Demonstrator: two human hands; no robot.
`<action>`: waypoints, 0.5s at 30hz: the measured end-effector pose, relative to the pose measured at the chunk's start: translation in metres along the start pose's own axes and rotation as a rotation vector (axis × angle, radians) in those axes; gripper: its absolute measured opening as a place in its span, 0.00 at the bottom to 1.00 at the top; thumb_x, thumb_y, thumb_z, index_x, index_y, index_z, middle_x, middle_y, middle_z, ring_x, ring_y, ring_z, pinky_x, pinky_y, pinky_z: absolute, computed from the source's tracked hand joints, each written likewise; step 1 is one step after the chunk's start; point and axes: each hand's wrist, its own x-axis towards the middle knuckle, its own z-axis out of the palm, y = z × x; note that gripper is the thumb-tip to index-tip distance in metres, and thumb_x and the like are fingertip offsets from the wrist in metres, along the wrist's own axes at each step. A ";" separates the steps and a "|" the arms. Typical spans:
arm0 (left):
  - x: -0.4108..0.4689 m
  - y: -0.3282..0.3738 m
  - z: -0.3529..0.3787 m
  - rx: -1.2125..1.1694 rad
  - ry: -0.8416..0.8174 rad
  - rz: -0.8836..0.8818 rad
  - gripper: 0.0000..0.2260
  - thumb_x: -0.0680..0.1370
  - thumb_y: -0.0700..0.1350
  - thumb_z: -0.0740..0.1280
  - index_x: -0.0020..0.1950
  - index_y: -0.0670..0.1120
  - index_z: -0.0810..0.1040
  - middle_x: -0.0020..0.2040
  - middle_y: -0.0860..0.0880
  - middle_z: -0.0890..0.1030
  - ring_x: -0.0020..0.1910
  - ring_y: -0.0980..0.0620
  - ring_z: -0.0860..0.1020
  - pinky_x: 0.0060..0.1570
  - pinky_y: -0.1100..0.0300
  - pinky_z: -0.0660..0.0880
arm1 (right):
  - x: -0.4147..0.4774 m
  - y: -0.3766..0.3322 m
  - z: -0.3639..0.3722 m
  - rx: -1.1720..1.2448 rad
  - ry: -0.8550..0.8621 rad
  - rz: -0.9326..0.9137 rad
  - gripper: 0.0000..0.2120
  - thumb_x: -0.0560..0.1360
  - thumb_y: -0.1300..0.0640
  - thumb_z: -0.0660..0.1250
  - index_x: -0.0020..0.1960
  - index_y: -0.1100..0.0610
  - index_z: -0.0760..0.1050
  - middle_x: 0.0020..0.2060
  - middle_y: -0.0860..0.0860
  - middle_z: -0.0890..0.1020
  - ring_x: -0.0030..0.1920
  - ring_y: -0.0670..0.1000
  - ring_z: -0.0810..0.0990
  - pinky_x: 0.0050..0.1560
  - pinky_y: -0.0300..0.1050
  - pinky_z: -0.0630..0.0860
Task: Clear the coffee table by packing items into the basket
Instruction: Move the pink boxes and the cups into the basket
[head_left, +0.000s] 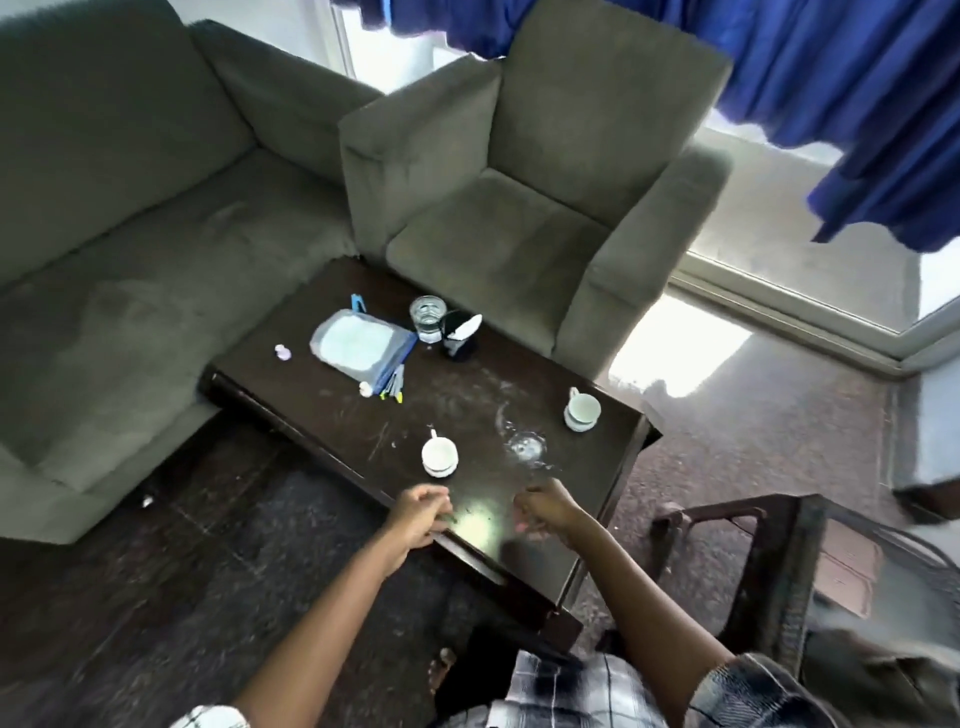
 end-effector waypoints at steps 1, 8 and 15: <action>0.005 0.003 -0.009 0.005 -0.001 0.000 0.07 0.80 0.42 0.58 0.56 0.48 0.72 0.40 0.53 0.76 0.29 0.60 0.75 0.28 0.68 0.66 | 0.007 -0.006 0.005 0.002 0.014 0.008 0.11 0.74 0.66 0.61 0.34 0.58 0.71 0.19 0.48 0.73 0.17 0.44 0.74 0.17 0.32 0.67; 0.052 0.024 -0.056 0.101 -0.032 -0.015 0.13 0.78 0.39 0.63 0.62 0.43 0.74 0.44 0.51 0.78 0.35 0.57 0.74 0.30 0.67 0.66 | 0.078 -0.028 0.048 0.017 0.056 0.097 0.09 0.73 0.64 0.60 0.35 0.55 0.70 0.28 0.52 0.76 0.19 0.43 0.75 0.23 0.33 0.68; 0.113 0.047 -0.089 0.279 -0.057 0.019 0.13 0.77 0.36 0.62 0.62 0.40 0.74 0.44 0.49 0.79 0.36 0.57 0.75 0.27 0.77 0.69 | 0.154 -0.046 0.089 -0.044 0.110 0.203 0.09 0.72 0.66 0.59 0.35 0.57 0.69 0.30 0.57 0.76 0.21 0.47 0.77 0.22 0.38 0.72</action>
